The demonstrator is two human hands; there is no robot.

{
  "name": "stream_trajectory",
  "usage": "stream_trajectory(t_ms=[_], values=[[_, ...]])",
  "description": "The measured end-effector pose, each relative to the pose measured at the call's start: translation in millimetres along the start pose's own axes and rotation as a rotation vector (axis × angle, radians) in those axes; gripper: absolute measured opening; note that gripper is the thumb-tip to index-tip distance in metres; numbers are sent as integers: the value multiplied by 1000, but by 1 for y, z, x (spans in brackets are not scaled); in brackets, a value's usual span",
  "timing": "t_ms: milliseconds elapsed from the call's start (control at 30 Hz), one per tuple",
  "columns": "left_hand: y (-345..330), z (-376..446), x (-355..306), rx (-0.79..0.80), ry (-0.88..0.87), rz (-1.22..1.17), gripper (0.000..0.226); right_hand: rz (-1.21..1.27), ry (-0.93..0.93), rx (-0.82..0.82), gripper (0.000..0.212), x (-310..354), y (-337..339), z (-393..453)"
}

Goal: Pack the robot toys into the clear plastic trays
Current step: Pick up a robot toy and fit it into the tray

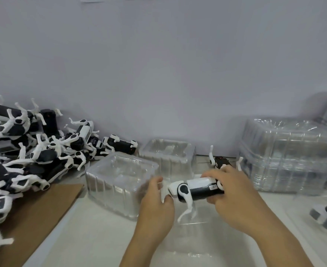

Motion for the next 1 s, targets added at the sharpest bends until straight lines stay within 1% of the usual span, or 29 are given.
stream_trajectory(t_ms=[133,233,300,367,433,567,700,800,867,933,1000], values=[[-1,0,1,30,15,13,46,-89,-14,0,40,1,-5,-2],[-1,0,2,38,40,-24,43,-124,-58,27,36,-5,-12,-4],[-1,1,6,26,95,-123,36,-106,-67,19,36,-6,-14,-3],[-1,2,10,13,181,-286,29,-121,-57,16,38,-4,-18,-2],[-3,3,14,0,227,-375,33,-141,-39,13,41,-3,-20,-1],[-6,3,15,11,236,-333,45,-151,-9,-8,48,-2,-23,3],[-5,2,16,1,250,-354,29,-133,-13,-64,49,2,-22,3],[-5,2,17,-9,247,-412,23,-135,-21,-90,48,2,-22,2],[-4,2,18,-41,234,-405,22,-157,-22,-98,50,2,-23,2],[-2,2,19,-78,226,-380,29,-169,-26,-88,51,0,-24,3],[-2,1,19,-81,224,-371,30,-158,-26,-79,50,-1,-25,3]])
Point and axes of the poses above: each hand's wrist, its own z-axis towards the middle knuckle, its own y-axis out of the back of the hand, x = y × z, the point moved 9 cm from there along z, towards the middle knuckle, and after that the axes turned 1 degree about -x, right-handed, at the moved point
